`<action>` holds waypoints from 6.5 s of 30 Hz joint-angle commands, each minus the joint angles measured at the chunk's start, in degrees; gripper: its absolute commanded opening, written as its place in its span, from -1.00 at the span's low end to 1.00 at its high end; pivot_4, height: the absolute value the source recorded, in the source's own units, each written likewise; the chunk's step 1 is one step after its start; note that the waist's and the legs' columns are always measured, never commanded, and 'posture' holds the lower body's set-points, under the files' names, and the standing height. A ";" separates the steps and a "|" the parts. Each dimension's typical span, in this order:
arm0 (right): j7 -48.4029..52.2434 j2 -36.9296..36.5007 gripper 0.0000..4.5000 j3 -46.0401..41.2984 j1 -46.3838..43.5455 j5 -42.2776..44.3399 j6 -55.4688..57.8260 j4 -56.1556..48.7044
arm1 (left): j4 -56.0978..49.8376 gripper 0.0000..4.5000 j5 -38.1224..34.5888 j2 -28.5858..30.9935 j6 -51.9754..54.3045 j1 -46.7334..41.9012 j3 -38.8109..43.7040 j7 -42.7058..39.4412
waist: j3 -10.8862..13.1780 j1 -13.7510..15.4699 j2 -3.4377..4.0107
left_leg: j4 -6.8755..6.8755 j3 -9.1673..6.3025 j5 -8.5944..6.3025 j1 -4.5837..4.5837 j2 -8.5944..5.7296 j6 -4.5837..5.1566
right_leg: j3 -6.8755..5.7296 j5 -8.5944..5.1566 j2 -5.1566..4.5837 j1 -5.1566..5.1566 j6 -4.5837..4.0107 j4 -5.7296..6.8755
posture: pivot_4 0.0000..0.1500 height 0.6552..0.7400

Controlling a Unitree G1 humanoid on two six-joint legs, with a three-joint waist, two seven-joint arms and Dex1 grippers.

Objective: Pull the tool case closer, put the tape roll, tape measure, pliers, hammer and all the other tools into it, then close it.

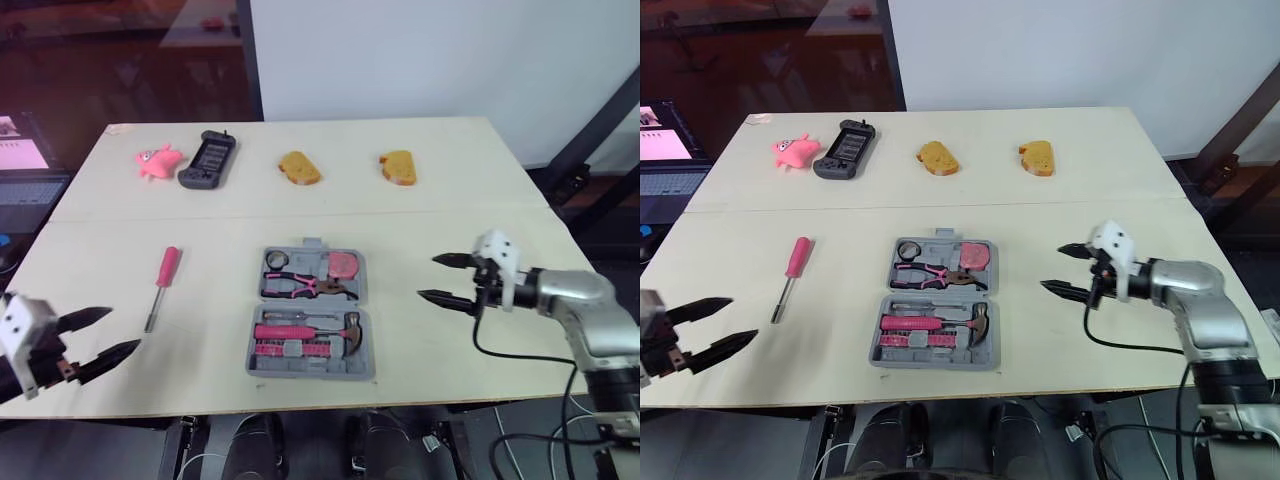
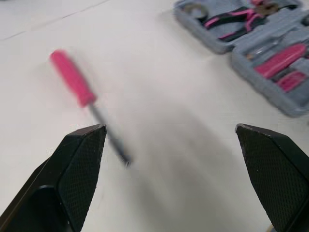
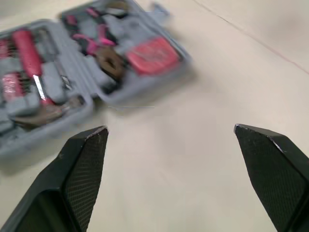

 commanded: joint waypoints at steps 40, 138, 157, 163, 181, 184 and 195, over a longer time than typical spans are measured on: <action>5.78 1.39 0.97 16.53 -37.16 20.10 37.43 -25.15 | -24.24 1.00 -14.34 -5.30 42.73 -11.38 1.84 46.68 | 0.17 0.38 -0.15 | 0.04 -0.10 -0.01 0.00 -0.02 0.02 | 0.04 -0.07 -0.37 -0.02 -0.18 0.03 | 1.00 0.50; -0.08 -0.94 1.00 19.25 -32.78 14.99 32.85 -28.25 | -33.39 0.98 5.18 11.16 32.65 -23.83 -17.63 15.90 | 0.25 0.01 -0.20 | 0.24 -0.11 0.08 -0.49 -0.17 -0.09 | -0.16 0.18 -0.07 -0.20 0.24 0.10 | 1.00 0.50; -3.68 -2.70 1.00 16.46 -25.98 17.38 34.43 -37.38 | 30.12 0.98 46.37 13.00 -77.80 -60.31 -55.52 -15.76 | 0.40 1.54 0.03 | 0.43 0.15 0.11 -0.80 -0.02 -0.03 | -0.30 0.32 0.06 -0.50 0.16 0.19 | 1.00 0.50; -6.20 -2.78 1.00 15.76 -25.63 17.82 35.76 -38.45 | 40.02 0.98 60.41 9.12 -90.27 -69.26 -61.58 -3.93 | 0.40 1.55 0.01 | 0.69 0.12 0.01 -0.85 0.01 0.14 | -0.29 0.33 0.04 -0.43 0.21 0.22 | 1.00 0.50; -11.00 -2.58 1.00 14.50 -25.54 19.50 38.47 -40.29 | 51.21 0.98 76.35 1.08 -95.02 -87.84 -77.56 10.76 | 0.41 1.22 -0.03 | 1.05 0.08 -0.11 -1.09 0.02 0.36 | -0.29 0.42 0.04 -0.48 0.40 0.30 | 1.00 0.50; -11.60 -2.55 1.00 14.24 -25.39 19.90 38.93 -40.79 | 51.71 0.98 78.28 1.35 -96.90 -89.04 -79.73 12.51 | 0.42 1.37 -0.03 | 1.06 0.09 -0.11 -1.09 0.02 0.36 | -0.29 0.42 0.03 -0.48 0.40 0.30 | 1.00 0.50; -13.23 -2.77 1.00 13.66 -25.66 20.54 39.48 -40.91 | 50.86 0.98 86.54 -1.70 -93.38 -89.03 -84.44 20.01 | 0.42 1.86 -0.04 | 1.12 0.07 -0.11 -1.10 0.00 0.37 | -0.29 0.42 0.00 -0.44 0.41 0.33 | 1.00 0.50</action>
